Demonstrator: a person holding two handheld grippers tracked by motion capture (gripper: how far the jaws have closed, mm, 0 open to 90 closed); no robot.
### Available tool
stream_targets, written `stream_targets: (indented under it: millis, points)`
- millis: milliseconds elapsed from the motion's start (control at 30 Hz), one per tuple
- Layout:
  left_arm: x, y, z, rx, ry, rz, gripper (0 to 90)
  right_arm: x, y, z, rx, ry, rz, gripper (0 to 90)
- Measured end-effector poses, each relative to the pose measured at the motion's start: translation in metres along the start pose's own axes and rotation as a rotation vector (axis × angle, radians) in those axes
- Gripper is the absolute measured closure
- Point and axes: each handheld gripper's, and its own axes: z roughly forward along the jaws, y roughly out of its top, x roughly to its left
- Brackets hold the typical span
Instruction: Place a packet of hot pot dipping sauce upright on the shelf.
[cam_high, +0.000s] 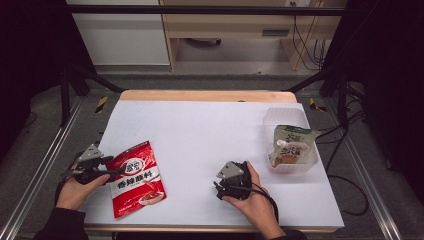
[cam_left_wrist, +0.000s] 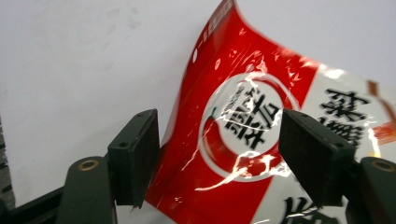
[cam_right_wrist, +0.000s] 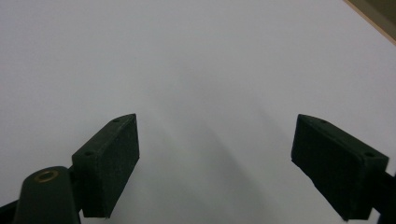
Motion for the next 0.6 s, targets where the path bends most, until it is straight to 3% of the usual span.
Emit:
stream_targets:
  millis: [300, 600]
  points:
    - [0.0052, -0.0018, 0.0078, 0.029, 0.025, 0.011, 30.3, 0.0001, -0.0001, 0.0009, -0.001, 0.006, -0.008, 15.6]
    - [0.0102, -0.0039, 0.0063, 0.008, 0.073, -0.016, 46.9, 0.0007, -0.0001, 0.0011, -0.003, 0.008, -0.009, 15.5]
